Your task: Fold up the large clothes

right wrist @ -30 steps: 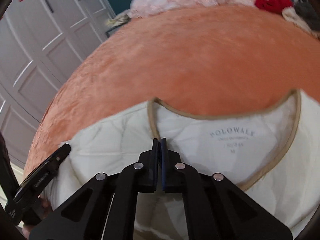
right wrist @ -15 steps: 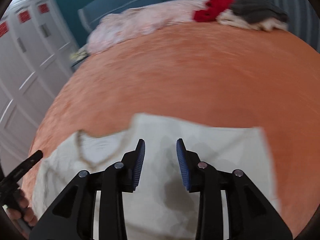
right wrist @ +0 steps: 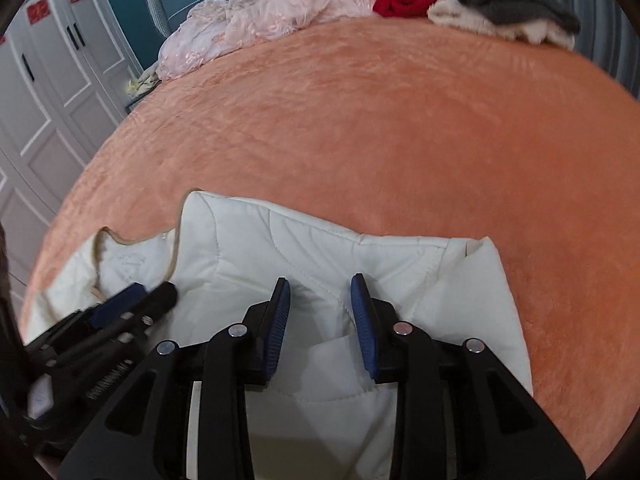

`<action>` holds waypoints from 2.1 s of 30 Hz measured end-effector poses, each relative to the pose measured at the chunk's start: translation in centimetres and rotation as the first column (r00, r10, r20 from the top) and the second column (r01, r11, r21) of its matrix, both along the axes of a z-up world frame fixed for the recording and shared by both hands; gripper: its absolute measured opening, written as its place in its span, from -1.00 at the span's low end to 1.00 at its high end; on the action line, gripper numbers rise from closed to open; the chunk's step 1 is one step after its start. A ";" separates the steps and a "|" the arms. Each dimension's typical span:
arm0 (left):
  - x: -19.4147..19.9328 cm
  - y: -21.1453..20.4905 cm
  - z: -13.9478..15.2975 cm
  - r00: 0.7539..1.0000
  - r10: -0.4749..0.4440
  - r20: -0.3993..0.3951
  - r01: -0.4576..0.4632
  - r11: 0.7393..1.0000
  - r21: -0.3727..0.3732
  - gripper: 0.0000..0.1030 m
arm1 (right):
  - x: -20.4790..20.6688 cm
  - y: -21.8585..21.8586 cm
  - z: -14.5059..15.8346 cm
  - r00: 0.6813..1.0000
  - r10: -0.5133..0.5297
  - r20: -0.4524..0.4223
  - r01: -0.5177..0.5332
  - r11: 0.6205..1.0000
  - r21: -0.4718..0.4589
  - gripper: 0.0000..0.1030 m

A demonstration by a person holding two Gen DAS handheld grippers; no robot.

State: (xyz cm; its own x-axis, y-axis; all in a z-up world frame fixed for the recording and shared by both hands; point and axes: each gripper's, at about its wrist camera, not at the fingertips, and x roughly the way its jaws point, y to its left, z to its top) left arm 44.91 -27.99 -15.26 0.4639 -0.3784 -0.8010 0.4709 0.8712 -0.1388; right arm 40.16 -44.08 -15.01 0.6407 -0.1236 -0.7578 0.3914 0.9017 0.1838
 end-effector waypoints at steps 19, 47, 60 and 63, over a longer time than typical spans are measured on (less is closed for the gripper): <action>-5.0 14.2 6.4 0.984 0.173 0.045 -0.170 0.983 -0.068 0.16 | -18.6 -2.1 7.9 0.964 -0.162 0.210 0.154 0.987 0.056 0.15; -25.7 41.5 4.1 0.897 0.327 -0.298 -0.382 0.912 -0.148 0.00 | -44.0 8.6 1.0 0.993 -0.119 0.006 0.105 0.893 0.438 -0.03; -32.3 42.1 12.9 0.974 0.192 -0.123 -0.211 0.964 -0.164 -0.89 | -48.6 12.0 10.0 0.996 0.059 0.067 -0.074 0.968 0.242 -0.94; -37.1 44.1 15.1 0.983 0.134 -0.125 -0.152 0.978 -0.142 -0.89 | -52.0 13.6 11.8 0.989 0.145 -0.001 -0.142 0.972 0.186 -0.94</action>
